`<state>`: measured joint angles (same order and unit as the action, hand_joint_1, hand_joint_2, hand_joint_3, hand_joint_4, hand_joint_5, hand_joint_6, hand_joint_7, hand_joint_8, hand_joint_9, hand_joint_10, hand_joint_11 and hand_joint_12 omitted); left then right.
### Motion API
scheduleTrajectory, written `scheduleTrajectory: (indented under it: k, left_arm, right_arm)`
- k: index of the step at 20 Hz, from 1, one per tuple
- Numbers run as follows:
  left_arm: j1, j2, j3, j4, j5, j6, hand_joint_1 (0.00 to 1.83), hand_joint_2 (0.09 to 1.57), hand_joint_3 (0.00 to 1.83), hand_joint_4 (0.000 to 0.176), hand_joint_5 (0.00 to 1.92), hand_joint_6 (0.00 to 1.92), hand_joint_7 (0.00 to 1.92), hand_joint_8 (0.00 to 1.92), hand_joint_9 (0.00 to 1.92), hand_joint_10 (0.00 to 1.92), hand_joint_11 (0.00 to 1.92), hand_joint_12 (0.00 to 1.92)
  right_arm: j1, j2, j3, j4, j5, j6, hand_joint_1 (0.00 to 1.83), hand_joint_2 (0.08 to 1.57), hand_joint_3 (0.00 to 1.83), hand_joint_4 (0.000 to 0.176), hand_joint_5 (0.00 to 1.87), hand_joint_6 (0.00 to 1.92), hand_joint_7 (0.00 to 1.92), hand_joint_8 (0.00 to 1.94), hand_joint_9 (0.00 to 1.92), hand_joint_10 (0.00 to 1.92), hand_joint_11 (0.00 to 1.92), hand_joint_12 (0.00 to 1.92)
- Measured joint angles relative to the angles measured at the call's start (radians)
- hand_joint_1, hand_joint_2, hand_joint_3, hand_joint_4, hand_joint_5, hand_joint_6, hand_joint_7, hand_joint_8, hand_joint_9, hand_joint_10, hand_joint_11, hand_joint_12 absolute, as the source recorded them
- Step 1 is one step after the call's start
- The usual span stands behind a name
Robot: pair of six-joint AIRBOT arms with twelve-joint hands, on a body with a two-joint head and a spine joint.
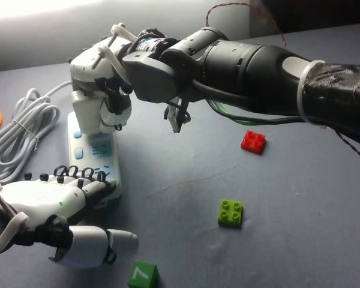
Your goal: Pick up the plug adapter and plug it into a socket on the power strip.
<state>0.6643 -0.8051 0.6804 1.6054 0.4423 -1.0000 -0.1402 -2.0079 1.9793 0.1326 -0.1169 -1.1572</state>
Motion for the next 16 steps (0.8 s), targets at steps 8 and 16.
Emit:
scheduleTrajectory:
  k: [8, 16]
  left_arm:
    - [-0.004, 0.003, 0.004, -0.001, -0.013, 0.000, 0.00, 1.16, 0.00, 0.000, 0.01, 0.00, 0.04, 0.01, 0.02, 0.01, 0.00, 0.00]
    - [-0.004, 0.004, 0.004, -0.002, -0.015, 0.000, 0.00, 1.16, 0.00, 0.000, 0.00, 0.00, 0.00, 0.00, 0.00, 0.00, 0.00, 0.00]
  right_arm:
    - [0.003, 0.008, -0.003, 0.002, -0.014, 0.000, 1.15, 1.22, 0.00, 0.019, 0.74, 1.35, 0.83, 1.23, 0.73, 1.00, 0.57, 1.59]
    - [0.002, 0.011, -0.003, -0.003, -0.031, -0.008, 0.93, 1.04, 0.00, 0.000, 0.69, 0.02, 0.76, 0.00, 0.77, 0.20, 0.37, 1.22]
